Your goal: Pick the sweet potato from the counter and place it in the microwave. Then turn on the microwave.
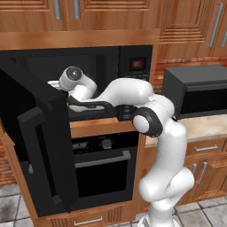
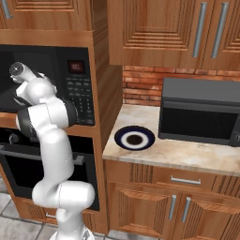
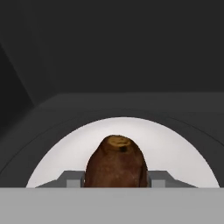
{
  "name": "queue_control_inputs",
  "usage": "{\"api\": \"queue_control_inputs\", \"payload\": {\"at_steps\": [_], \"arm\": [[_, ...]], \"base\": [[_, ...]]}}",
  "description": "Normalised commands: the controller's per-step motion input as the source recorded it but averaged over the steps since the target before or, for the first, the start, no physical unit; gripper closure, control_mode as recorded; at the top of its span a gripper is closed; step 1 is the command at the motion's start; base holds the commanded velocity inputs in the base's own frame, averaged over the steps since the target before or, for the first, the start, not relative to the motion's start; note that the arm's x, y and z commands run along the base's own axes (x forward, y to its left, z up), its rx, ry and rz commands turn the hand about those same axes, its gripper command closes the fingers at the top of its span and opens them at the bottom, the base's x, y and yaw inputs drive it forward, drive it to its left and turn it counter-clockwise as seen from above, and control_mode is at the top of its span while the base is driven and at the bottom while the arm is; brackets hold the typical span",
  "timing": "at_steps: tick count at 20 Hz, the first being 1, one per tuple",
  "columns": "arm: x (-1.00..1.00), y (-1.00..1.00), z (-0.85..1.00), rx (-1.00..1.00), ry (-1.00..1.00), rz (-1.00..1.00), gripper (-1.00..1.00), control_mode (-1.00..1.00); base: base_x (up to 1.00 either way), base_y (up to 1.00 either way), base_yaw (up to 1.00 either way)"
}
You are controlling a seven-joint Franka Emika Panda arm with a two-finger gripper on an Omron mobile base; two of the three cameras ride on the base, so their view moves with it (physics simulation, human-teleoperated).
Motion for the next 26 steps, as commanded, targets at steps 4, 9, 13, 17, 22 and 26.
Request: {"api": "queue_control_inputs", "payload": {"at_steps": [4,9,13,17,22,26], "arm": [[0.21,0.09,-0.11,0.0,0.0,-0.02,1.0,-1.0],[0.2,0.09,-0.08,0.0,0.0,-0.02,1.0,-1.0],[0.16,0.09,-0.06,0.0,0.0,-0.03,1.0,-1.0],[0.08,0.06,0.0,0.0,0.01,-0.03,1.0,-1.0],[0.01,0.01,-0.02,0.0,0.01,-0.03,1.0,-1.0],[0.01,0.02,-0.11,0.0,0.02,-0.02,-1.0,-1.0]], "base": [[0.0,0.0,0.0],[0.0,0.0,0.0],[0.0,0.0,0.0],[0.0,0.0,0.0],[0.0,0.0,0.0],[0.0,0.0,0.0]]}}
